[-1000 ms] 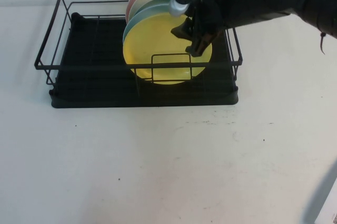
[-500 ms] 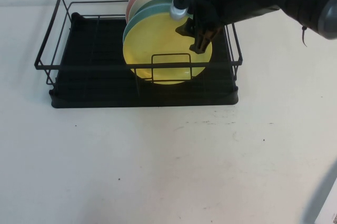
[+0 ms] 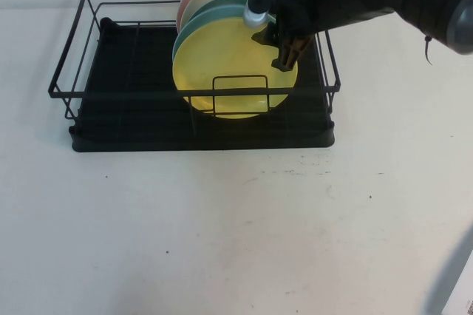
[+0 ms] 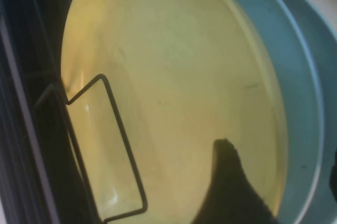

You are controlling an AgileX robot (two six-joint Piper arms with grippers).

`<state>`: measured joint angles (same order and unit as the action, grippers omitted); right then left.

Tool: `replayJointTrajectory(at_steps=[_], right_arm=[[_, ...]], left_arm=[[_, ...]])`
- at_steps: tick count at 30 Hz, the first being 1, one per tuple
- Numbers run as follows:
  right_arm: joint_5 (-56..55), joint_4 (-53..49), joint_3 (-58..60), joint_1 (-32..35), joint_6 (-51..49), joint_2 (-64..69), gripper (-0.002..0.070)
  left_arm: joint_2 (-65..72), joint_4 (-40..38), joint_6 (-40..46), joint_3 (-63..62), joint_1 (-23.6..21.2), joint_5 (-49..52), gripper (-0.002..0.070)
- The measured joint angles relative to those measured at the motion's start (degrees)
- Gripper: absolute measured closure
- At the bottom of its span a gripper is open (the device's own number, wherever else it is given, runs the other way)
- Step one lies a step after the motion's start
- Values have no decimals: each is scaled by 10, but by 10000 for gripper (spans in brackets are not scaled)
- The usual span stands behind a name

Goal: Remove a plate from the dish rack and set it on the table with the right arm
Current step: Grasp the plate from the shelf

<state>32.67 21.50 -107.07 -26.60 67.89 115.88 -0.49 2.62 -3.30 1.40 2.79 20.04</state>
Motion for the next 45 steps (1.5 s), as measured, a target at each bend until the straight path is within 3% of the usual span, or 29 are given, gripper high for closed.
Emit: replayJointTrajectory(at_steps=[27,40,45], right_arm=[[-16,15,-15,2,26,26,323],[86,18,-53,-4,32,7,323],[65,18,-53,-4,33,9,323]], left_arm=[[0,0,0,0,0,0,679],[0,0,0,0,0,0,679],[0,0,0,0,0,0,679]])
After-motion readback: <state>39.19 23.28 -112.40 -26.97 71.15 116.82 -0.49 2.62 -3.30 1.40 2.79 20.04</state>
